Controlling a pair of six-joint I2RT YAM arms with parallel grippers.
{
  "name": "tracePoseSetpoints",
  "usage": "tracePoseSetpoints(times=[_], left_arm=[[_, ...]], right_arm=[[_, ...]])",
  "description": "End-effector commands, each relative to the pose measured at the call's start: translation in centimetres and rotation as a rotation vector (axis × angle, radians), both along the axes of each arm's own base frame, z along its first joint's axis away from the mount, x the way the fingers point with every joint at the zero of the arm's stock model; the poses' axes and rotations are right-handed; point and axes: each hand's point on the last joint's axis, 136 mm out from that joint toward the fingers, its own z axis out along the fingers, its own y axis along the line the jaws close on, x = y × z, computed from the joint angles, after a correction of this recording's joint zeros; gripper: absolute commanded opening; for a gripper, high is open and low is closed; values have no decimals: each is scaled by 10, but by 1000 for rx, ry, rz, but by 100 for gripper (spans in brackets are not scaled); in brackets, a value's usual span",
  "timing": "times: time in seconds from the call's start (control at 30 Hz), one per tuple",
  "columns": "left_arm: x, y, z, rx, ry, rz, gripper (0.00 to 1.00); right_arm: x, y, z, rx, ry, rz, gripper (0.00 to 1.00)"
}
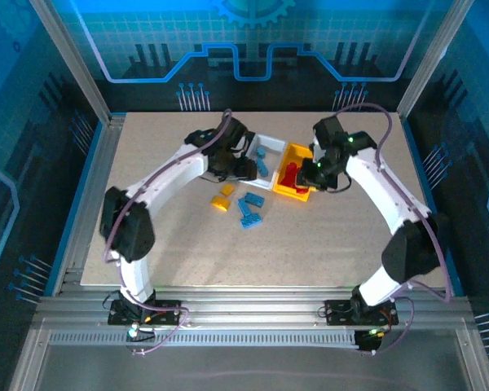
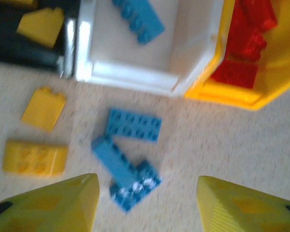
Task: Sort the legos into containers by color
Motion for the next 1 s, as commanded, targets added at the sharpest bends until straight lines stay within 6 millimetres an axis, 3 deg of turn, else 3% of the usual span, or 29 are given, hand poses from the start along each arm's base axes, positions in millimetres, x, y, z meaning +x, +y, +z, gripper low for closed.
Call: tracePoseSetpoints(times=[0.0, 0.23, 0.4, 0.67, 0.77, 0.97], left_arm=[[-34, 21, -26, 19, 66, 46, 58], [-112, 55, -74, 18, 197, 150, 62], [-142, 69, -91, -9, 245, 231, 63], [-160, 65, -112, -103, 335, 338, 80], [-156, 66, -104, -100, 309, 346, 97], [-153, 75, -92, -70, 262, 355, 99]], right_arm=[[34, -8, -8, 1, 9, 2, 26], [102, -20, -45, -45, 36, -25, 25], [126, -24, -68, -54, 68, -40, 26], [138, -20, -83, -15, 90, -69, 26], [141, -18, -87, -6, 97, -72, 26], [149, -15, -87, 2, 97, -78, 31]])
